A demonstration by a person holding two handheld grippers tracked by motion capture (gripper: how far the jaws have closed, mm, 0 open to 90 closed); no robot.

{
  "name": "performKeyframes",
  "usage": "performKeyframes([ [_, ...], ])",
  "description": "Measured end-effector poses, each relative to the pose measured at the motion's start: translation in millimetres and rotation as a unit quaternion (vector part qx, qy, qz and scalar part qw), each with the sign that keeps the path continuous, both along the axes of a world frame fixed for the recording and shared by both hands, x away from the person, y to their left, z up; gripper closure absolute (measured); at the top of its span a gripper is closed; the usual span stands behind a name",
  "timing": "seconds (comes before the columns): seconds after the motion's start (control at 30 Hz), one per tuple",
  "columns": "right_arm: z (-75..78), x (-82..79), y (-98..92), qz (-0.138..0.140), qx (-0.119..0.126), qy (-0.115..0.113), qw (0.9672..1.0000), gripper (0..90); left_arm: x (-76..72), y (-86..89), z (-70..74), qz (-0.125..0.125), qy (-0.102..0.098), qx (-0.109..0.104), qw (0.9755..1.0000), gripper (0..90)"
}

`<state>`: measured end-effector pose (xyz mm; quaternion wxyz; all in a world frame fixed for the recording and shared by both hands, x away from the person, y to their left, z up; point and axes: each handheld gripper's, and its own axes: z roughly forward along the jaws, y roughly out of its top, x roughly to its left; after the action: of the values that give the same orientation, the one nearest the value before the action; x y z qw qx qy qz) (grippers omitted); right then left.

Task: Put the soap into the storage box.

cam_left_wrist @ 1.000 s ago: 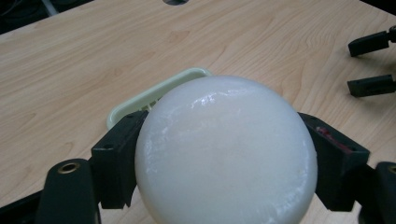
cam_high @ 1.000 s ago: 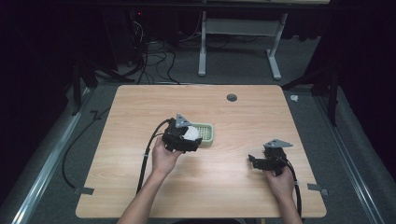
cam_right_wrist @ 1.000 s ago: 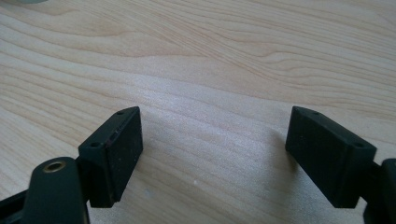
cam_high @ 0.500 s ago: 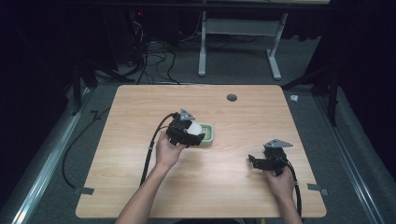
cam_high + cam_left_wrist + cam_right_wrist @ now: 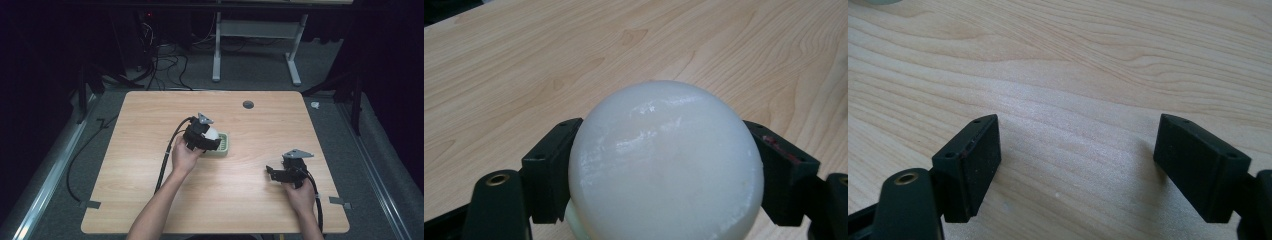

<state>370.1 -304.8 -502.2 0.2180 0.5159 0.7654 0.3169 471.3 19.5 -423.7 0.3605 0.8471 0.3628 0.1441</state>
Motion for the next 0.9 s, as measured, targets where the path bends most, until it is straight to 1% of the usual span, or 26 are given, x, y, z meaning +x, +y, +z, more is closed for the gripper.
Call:
performKeyframes([
  [0.07,0.0,0.0,0.0,0.0,0.0,0.0,1.0,19.8,1.6,-1.0,-1.5,0.0,0.002,0.002,1.0,23.8],
  [0.17,0.0,0.1,-0.1,0.001,-0.001,-0.001,1.0,19.8,8.7,-3.3,-8.4,0.009,0.01,0.004,0.9999,23.9],
  [0.2,0.0,0.1,-0.1,0.001,-0.001,-0.001,1.0,19.8,8.7,-3.3,-8.4,0.009,0.01,0.004,0.9999,23.8],
  [0.27,0.0,0.1,-0.2,0.0,0.0,-0.001,1.0,19.8,12.5,-3.6,-12.4,0.017,0.013,0.003,0.9998,23.8],
  [0.43,0.0,0.1,-0.1,0.0,0.0,-0.001,1.0,19.8,20.4,-5.3,-21.6,0.032,0.022,0.007,0.9992,23.8],
  [0.6,0.1,0.0,-0.1,0.001,-0.001,0.0,1.0,19.8,23.1,-7.9,-28.3,0.037,0.028,0.011,0.9989,23.8],
  [0.73,0.0,0.0,0.3,0.001,-0.002,0.0,1.0,19.7,24.2,-12.4,-37.9,0.036,0.036,0.022,0.9985,23.8],
  [0.9,0.0,0.0,0.4,0.001,-0.002,0.0,1.0,19.7,25.4,-15.0,-43.7,0.037,0.04,0.024,0.9982,23.8],
])
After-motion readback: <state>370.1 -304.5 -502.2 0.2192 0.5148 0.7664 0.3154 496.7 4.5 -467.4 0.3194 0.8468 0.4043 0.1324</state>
